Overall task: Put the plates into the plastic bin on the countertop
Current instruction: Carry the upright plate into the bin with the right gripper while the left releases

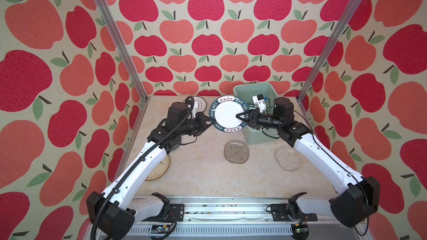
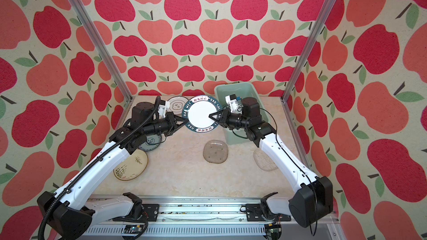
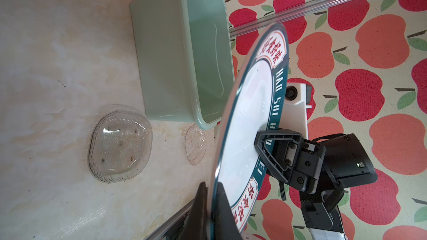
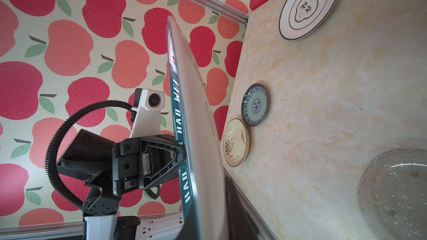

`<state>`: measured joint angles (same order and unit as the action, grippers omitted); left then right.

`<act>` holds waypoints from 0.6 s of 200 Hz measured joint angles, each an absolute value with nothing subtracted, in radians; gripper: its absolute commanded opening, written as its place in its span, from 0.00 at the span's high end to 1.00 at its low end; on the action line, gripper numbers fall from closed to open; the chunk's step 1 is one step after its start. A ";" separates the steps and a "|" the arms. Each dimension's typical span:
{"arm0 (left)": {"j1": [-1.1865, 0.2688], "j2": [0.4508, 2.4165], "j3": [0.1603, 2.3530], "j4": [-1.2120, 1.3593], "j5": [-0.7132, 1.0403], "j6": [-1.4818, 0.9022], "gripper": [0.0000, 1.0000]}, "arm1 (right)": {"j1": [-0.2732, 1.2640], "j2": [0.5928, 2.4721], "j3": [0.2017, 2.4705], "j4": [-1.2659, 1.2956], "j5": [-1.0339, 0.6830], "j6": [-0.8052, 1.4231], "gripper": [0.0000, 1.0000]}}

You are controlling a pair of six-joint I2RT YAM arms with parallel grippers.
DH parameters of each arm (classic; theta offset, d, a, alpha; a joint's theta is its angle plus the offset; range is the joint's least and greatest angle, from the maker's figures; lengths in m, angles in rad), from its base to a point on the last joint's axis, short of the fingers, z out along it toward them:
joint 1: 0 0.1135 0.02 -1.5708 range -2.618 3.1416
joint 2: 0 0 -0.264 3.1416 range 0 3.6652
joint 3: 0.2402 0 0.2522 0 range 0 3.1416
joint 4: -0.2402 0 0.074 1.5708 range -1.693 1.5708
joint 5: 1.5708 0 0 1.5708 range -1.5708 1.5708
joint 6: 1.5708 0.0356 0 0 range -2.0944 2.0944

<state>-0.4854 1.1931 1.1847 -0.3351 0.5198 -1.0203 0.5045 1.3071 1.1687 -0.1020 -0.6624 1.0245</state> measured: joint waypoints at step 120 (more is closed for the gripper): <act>-0.488 1.072 1.218 -0.320 0.395 -0.775 0.01 | 0.423 1.307 1.262 -0.130 -0.454 1.050 1.00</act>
<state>-0.4877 1.0718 1.2179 -0.3202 0.3954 -0.7750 0.4232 1.3071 1.2617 -0.1303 -0.4541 1.0504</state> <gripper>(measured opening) 0.966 0.125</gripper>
